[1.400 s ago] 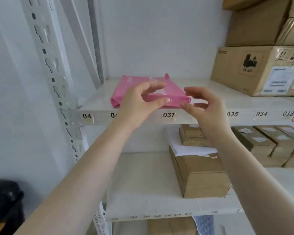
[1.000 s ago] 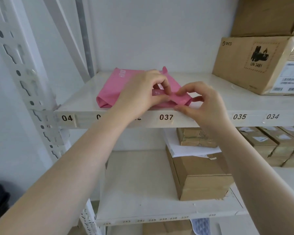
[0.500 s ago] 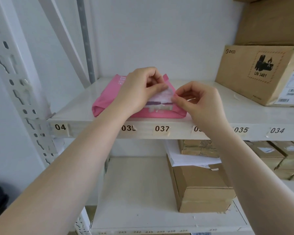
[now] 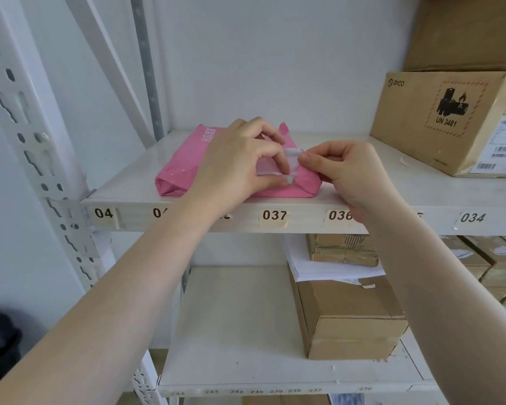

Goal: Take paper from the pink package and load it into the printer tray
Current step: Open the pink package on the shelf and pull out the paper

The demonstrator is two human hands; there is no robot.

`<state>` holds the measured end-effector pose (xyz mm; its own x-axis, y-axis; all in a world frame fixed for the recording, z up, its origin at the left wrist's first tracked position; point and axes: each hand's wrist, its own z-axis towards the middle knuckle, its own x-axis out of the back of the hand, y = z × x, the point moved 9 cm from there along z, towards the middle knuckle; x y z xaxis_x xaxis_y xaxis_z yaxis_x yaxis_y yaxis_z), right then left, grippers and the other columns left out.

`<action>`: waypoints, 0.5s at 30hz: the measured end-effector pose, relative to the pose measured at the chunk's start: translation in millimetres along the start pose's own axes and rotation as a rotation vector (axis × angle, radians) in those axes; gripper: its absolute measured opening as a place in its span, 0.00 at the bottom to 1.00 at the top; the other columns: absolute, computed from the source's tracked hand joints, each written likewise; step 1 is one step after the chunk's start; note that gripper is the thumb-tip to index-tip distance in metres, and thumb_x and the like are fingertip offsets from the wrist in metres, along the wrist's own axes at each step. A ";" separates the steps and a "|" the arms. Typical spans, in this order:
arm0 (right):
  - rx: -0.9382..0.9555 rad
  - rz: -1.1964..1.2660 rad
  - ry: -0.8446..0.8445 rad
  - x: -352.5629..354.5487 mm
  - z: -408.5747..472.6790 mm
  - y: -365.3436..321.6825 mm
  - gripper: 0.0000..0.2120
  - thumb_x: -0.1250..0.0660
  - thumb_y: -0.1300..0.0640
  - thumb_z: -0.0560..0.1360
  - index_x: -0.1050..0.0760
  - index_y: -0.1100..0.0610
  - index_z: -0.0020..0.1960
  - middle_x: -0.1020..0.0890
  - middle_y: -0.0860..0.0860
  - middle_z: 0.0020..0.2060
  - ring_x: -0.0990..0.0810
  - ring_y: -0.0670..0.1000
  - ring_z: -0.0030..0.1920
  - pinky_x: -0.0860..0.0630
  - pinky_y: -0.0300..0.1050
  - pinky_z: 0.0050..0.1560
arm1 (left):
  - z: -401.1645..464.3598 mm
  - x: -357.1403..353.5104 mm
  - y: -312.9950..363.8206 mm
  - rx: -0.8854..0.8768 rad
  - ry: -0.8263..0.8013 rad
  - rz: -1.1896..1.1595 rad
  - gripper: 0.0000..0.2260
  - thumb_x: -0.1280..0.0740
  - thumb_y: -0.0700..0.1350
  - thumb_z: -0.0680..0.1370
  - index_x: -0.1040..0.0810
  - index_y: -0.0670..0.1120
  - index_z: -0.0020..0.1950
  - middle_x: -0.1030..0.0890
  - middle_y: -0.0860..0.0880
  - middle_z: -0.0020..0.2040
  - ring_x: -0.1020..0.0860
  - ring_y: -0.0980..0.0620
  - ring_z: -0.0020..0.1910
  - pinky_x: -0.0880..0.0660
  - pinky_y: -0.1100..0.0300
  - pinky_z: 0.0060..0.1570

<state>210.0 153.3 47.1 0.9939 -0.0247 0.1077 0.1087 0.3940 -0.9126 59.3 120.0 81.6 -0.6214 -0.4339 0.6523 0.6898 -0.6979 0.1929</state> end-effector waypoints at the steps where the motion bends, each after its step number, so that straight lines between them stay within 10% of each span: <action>1: 0.012 -0.004 -0.001 0.3 -0.7 -0.7 0.03 0.25 0.61 0.69 0.17 0.56 0.37 0.15 0.52 0.31 0.19 0.51 0.36 0.21 0.49 0.47 | -0.2 0.1 0.6 -0.003 0.003 -0.026 0.07 0.25 0.57 0.67 0.18 0.56 0.37 0.21 0.58 0.52 0.26 0.52 0.50 0.28 0.49 0.50; 10: 0.068 -0.104 -0.017 6.6 -7.7 -6.3 0.04 0.25 0.62 0.68 0.21 0.58 0.39 0.17 0.50 0.27 0.21 0.48 0.30 0.23 0.39 0.41 | -5.5 -3.9 1.8 0.039 -0.136 -0.151 0.05 0.22 0.52 0.65 0.16 0.56 0.36 0.24 0.62 0.57 0.33 0.64 0.54 0.37 0.72 0.56; 15: 0.077 -0.187 0.037 9.9 -15.8 -7.1 0.07 0.24 0.58 0.68 0.20 0.60 0.42 0.16 0.54 0.34 0.21 0.46 0.33 0.23 0.40 0.39 | -14.3 -17.1 -0.2 0.107 -0.255 -0.203 0.06 0.24 0.53 0.67 0.15 0.52 0.38 0.24 0.59 0.57 0.28 0.58 0.58 0.30 0.62 0.56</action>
<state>219.3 135.8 48.4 0.9567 -0.1368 0.2567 0.2909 0.4482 -0.8453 64.5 119.3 59.9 -0.6460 -0.1264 0.7528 0.6054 -0.6855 0.4044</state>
